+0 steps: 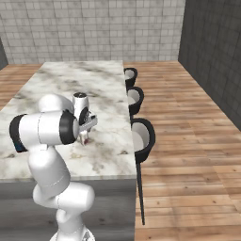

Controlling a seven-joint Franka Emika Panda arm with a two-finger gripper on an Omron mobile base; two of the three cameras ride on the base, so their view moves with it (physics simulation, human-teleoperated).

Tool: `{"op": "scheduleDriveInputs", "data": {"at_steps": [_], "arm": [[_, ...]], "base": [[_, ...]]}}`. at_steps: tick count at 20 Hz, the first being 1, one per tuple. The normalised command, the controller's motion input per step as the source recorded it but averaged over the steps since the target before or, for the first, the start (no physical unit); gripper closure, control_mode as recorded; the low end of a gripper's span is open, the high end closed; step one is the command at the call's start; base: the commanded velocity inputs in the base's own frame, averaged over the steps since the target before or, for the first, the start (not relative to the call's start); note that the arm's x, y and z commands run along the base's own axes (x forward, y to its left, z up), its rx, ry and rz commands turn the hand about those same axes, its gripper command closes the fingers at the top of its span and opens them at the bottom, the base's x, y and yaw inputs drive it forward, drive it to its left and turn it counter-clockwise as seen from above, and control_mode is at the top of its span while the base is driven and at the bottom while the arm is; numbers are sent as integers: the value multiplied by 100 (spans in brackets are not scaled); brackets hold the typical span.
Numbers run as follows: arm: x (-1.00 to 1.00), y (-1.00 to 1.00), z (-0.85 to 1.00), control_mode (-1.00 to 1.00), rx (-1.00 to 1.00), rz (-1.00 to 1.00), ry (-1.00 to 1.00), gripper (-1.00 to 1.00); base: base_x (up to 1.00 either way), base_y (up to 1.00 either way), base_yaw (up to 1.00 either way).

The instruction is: Move the drinks to the dining counter.

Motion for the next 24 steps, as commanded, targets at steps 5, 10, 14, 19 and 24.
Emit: {"op": "scheduleDriveInputs", "data": {"at_steps": [5, 10, 14, 19, 24], "arm": [[-21, 0, 53, -100, 0, -5, -1, -100], [-36, -4, 99, -100, 0, -15, 0, -100], [-52, -32, 73, -100, 0, -36, 0, -100], [-87, -40, 46, -100, 0, -43, -1, -100], [-87, -6, 56, -100, 0, -27, -15, -100]], "base": [[0, 0, 0], [0, 0, 0], [0, 0, 0], [0, 0, 0], [0, 0, 0]]}}
